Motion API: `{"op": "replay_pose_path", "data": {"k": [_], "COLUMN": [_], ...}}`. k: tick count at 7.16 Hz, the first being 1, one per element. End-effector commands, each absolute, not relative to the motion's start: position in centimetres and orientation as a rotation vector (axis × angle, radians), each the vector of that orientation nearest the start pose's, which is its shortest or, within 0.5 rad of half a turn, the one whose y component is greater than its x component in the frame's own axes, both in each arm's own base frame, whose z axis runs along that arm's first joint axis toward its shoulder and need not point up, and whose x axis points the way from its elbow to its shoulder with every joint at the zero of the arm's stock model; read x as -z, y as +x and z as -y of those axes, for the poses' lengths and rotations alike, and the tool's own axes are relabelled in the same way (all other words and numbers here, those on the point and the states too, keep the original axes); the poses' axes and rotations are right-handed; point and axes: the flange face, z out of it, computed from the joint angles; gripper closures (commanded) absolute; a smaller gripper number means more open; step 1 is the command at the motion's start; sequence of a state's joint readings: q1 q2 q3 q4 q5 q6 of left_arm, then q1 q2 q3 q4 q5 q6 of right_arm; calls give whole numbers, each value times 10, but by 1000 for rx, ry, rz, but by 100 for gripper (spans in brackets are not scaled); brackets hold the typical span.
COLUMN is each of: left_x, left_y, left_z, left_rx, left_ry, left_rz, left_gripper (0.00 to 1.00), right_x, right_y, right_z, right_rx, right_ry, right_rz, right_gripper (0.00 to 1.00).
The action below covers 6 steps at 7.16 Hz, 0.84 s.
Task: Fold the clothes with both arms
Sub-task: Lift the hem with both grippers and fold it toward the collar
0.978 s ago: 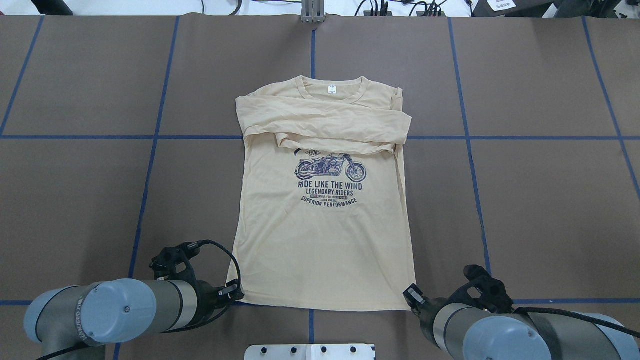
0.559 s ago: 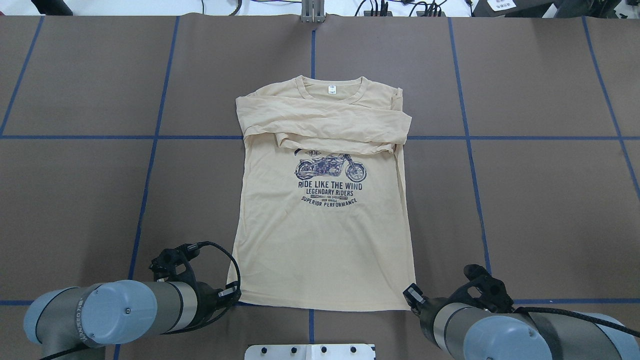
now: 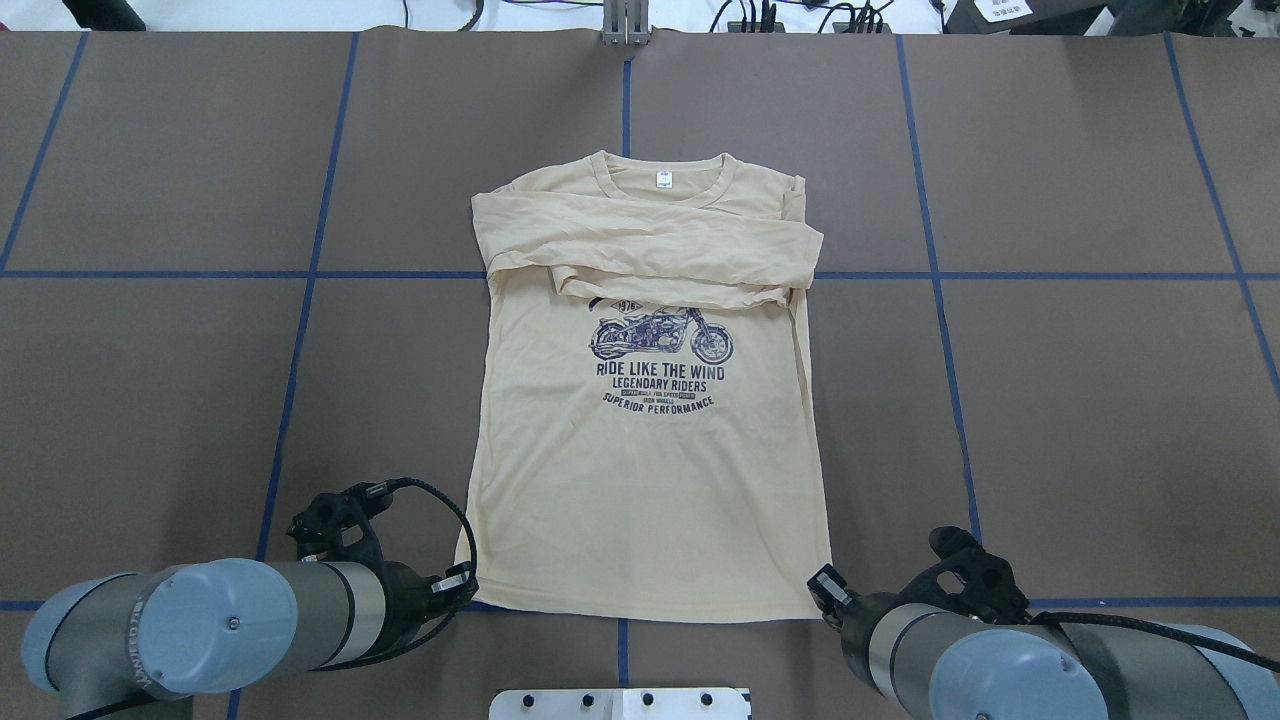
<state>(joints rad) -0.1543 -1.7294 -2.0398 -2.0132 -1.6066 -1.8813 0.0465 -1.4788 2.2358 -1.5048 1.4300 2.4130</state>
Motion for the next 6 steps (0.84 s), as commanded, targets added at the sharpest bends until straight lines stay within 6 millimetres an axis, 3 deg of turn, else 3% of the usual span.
{"op": "replay_pose_path", "data": {"k": [1, 3, 4, 6], "left_x": [-296, -264, -251, -226], "left_y": [468, 433, 423, 403], "left_z": [185, 151, 135, 133], "left_rx": [400, 395, 403, 411], "left_ry": [-156, -244, -276, -274], "left_rz": [-1091, -1152, -1155, -1203], "left_gripper": [100, 100, 100, 100], "right_x": [-312, -309, -298, -274], "right_y": [-446, -432, -417, -378], "right_z": [168, 150, 141, 139], "right_rx": [-893, -847, -820, -795], "right_ry": [-205, -253, -299, -378], "right_rz": [837, 824, 834, 863], "right_gripper": [100, 100, 100, 100]}}
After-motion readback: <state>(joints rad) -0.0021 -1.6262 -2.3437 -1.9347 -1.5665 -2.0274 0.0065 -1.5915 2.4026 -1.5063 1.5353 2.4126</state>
